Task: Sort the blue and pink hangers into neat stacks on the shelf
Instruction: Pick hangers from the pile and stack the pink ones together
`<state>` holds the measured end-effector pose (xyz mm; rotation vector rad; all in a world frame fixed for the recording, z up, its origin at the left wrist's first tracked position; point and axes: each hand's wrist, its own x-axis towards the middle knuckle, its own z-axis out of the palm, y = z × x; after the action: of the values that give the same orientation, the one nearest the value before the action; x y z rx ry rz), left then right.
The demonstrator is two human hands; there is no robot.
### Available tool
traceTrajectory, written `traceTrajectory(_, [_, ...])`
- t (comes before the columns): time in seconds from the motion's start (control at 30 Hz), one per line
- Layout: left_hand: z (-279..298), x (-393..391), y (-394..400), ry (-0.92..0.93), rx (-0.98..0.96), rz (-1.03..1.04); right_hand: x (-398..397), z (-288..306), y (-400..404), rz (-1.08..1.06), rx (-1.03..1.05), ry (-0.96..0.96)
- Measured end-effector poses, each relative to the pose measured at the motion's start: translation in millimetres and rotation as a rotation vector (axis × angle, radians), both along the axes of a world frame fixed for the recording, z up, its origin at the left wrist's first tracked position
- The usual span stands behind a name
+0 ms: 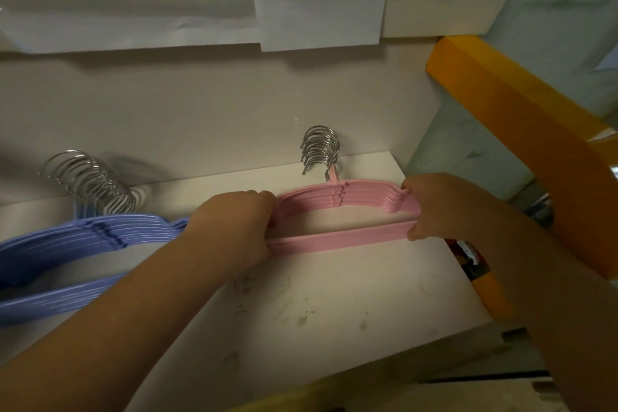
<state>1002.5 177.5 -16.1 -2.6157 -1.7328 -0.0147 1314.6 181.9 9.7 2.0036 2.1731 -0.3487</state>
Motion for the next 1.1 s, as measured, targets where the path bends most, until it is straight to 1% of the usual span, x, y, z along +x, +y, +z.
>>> traceTrajectory(0.1, [-0.3, -0.2, 0.0, 0.007, 0.017, -0.007, 0.7, 4.4, 0.2, 0.013, 0.012, -0.004])
traceTrajectory(0.2, [0.4, -0.6, -0.1, -0.001, 0.010, -0.015, -0.8, 4.0, -1.6, 0.009, 0.011, 0.039])
traceTrajectory(0.33, [6.6, -1.6, -2.2, -0.038, -0.050, -0.002, 2.8, 0.6, -7.3, -0.103, 0.038, 0.149])
traceTrajectory(0.4, [10.3, -4.3, -4.5, -0.024, -0.032, 0.002, 7.6, -4.1, -11.3, -0.177, 0.034, 0.125])
traceTrajectory(0.5, [15.6, -5.9, -7.1, 0.010, -0.063, 0.043, 12.0, -12.7, -13.5, -0.233, 0.046, 0.085])
traceTrajectory(0.6, [17.9, -4.2, -6.8, 0.027, -0.057, 0.044, 12.3, -12.6, -12.3, -0.232, 0.089, 0.085])
traceTrajectory(0.73, [18.6, -3.5, -6.5, 0.062, -0.034, 0.025, 12.9, -9.1, -12.4, -0.237, 0.096, 0.091])
traceTrajectory(0.8, [19.1, -4.5, -3.2, 0.080, -0.096, 0.039, 13.6, -9.5, -13.2, -0.245, 0.073, 0.135])
traceTrajectory(0.9, [25.9, -8.1, 3.6, 0.058, -0.268, 0.044, 15.1, -5.0, -17.6, -0.279, -0.017, 0.195])
traceTrajectory(0.97, [38.1, -11.1, 5.9, 0.002, -0.382, 0.049, 14.5, 6.7, -21.8, -0.330, -0.085, 0.230])
traceTrajectory(1.0, [44.9, -12.6, 7.6, -0.063, -0.430, 0.068, 13.0, 14.8, -23.9, -0.365, -0.094, 0.256])
traceTrajectory(1.03, [50.0, -14.1, 10.9, -0.129, -0.467, 0.093, 11.1, 22.9, -24.9, -0.393, -0.087, 0.283])
traceTrajectory(1.07, [54.0, -14.2, 14.6, -0.153, -0.480, 0.104, 8.3, 29.8, -25.2, -0.412, -0.072, 0.291])
traceTrajectory(1.1, [54.3, -12.9, 18.7, -0.119, -0.467, 0.106, 4.0, 35.2, -24.6, -0.429, -0.059, 0.274])
